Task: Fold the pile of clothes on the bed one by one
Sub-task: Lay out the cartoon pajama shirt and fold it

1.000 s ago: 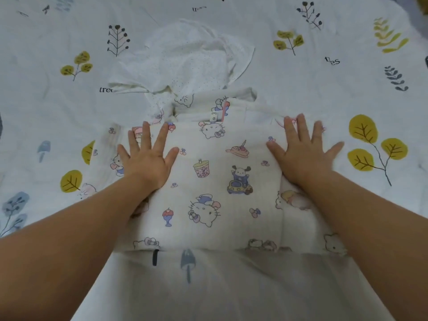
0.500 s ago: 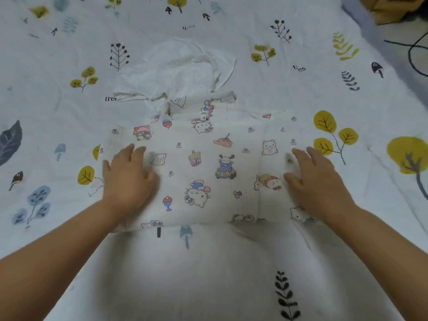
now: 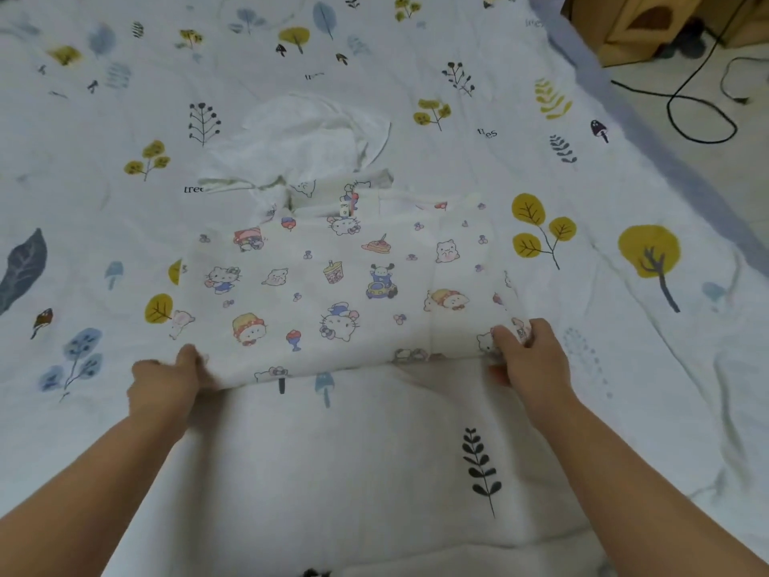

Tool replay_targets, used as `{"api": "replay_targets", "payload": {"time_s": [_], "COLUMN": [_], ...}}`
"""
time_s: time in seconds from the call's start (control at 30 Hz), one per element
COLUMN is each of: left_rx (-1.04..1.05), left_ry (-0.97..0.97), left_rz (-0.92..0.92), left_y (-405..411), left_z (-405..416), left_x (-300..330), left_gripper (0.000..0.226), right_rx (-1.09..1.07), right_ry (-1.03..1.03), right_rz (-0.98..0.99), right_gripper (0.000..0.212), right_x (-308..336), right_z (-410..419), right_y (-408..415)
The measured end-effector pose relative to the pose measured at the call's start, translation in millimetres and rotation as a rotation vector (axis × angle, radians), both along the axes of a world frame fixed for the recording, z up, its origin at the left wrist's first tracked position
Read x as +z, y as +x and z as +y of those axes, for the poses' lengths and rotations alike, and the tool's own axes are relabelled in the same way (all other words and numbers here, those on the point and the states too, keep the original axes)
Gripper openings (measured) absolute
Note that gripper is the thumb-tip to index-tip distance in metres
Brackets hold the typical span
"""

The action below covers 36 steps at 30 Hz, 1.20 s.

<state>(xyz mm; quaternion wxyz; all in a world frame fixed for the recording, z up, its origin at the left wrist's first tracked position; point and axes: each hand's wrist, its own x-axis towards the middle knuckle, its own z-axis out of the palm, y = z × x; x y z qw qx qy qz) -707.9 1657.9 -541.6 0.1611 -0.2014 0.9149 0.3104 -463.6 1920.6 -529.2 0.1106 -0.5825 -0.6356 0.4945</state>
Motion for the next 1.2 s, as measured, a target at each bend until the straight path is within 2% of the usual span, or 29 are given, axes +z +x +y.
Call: {"api": "replay_targets", "payload": {"time_s": [0.07,0.23,0.37,0.43,0.53,0.57,0.6,0.7,0.8,0.87,0.9,0.97,1.03,1.2], "left_rx": [0.107,0.044,0.024,-0.033,-0.101,-0.125,-0.138,-0.094,-0.094,-0.16,-0.184,-0.307,-0.554,-1.048], "left_ry": [0.124,0.038,0.011,-0.029,-0.046,-0.048,-0.065,-0.17,-0.248,-0.305,-0.342,-0.399,-0.351,-0.191], "left_rz": [-0.033,0.043,0.108,0.081,0.098,0.125,0.148,0.185,0.04,0.022,0.09,0.342,0.515,0.464], "left_y": [2,-15,-24,-21,-15,-16,-19,-26,-31,-32,-34,-37,-41,-55], "left_z": [-3,-21,-29,-27,-25,-26,-28,-38,-37,-24,-16,1,23,81], "left_x": [0,9,10,4,1,2,1,0,-7,-8,-5,4,13,6], "left_gripper": [0.053,0.05,0.049,0.047,0.043,0.041,0.037,0.035,0.034,0.029,0.03,0.033,0.036,0.046], "right_rx": [0.008,-0.044,-0.033,-0.008,-0.048,-0.035,0.006,0.053,0.183,0.251,0.25,0.256,0.368,0.757], "right_ry": [-0.029,0.162,0.198,0.138,-0.162,-0.2,-0.158,0.172,0.165,0.173,0.214,0.382,0.55,0.592], "right_rz": [0.024,-0.087,-0.176,-0.186,-0.039,-0.009,-0.022,-0.198,-0.392,-0.475,-0.475,-0.433,-0.385,-0.4], "right_gripper": [0.023,0.029,0.029,0.025,0.022,0.022,0.023,0.033,0.034,0.025,0.02,0.041,0.051,0.054], "right_x": [-1,1,2,-8,-10,-10,-8,-7,-11,-12,-8,6,16,4], "right_z": [-5,24,40,37,31,33,35,50,55,55,55,57,59,74], "right_y": [-2,5,20,20,13,12,12,14,11,2,-6,-23,-45,-109]}}
